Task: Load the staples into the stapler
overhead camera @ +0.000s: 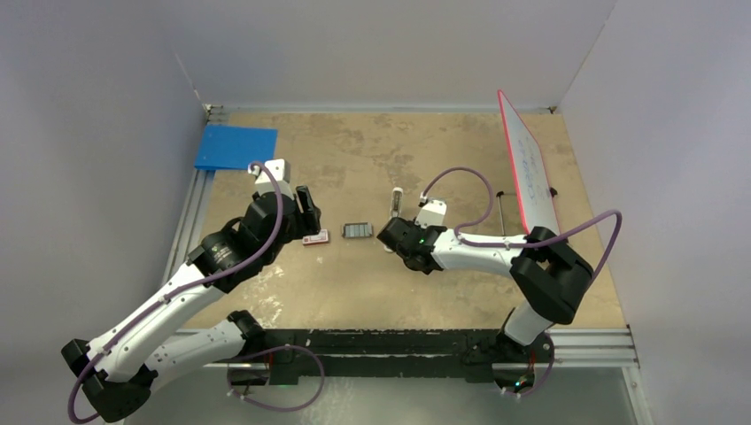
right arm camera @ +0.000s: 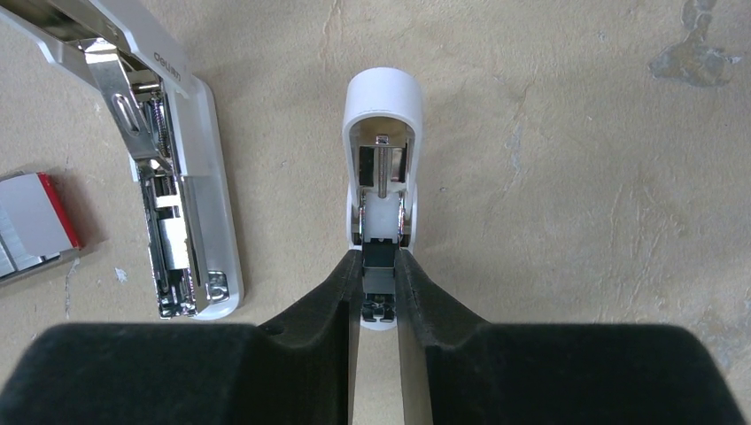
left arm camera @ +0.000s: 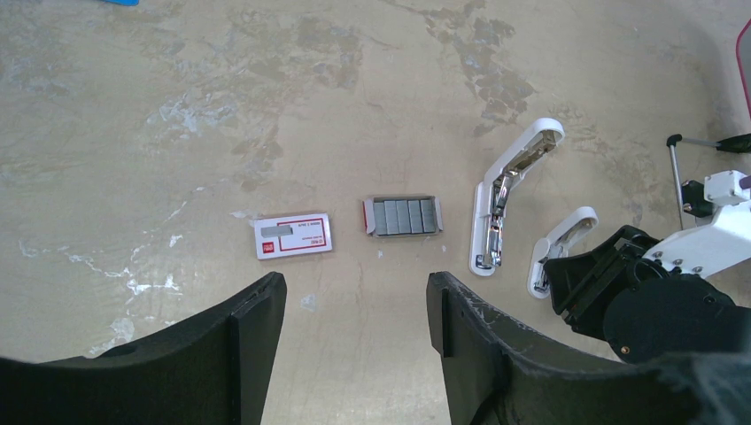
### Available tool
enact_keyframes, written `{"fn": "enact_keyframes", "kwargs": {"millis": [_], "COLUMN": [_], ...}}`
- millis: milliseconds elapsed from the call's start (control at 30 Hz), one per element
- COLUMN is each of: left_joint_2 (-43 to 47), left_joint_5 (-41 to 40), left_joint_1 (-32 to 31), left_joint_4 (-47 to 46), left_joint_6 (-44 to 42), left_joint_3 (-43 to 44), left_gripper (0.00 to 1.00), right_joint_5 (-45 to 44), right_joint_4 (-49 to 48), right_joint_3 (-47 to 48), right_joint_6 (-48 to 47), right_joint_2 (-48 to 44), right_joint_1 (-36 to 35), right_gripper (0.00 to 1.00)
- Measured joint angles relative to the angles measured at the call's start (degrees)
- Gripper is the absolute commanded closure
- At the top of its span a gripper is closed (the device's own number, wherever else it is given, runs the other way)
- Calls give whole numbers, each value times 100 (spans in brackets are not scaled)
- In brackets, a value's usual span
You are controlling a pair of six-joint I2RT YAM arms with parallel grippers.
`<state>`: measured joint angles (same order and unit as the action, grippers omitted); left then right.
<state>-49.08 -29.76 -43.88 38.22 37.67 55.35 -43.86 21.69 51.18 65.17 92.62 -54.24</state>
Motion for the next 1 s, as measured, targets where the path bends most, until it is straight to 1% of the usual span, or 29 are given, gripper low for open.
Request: {"fn": "enact_keyframes", "kwargs": {"millis": [267,467,533,667,767,900,1000], "left_joint_2": [0,0,0,2,52,319,426], "left_joint_5": [2,0,2,7,116,442,752], "left_joint_1": [0,0,0,0,0,0,0], "left_joint_4": [0,0,0,4,-46,-264,-435], "left_joint_6": [0,0,0,44,66,52,31], "left_joint_3": [0,0,0,0,-22,-205,-269], "left_gripper": [41,41,41,40,37,32,29], "right_joint_5": [33,55,48,7,-44,-66,-57], "right_joint_4": [-2,4,4,90,212,304,295], "right_joint_3": [-44,-66,-61,66,247,514,660], "right_joint_6": [46,20,-13,-79,-120,-210,-380], "right_joint_2": [0,-118,-247,-474,-748,-1156,-1292], "right_joint_1": [0,0,0,31,111,348,568], "right_gripper": [66,65,62,50,44,28,23]}}
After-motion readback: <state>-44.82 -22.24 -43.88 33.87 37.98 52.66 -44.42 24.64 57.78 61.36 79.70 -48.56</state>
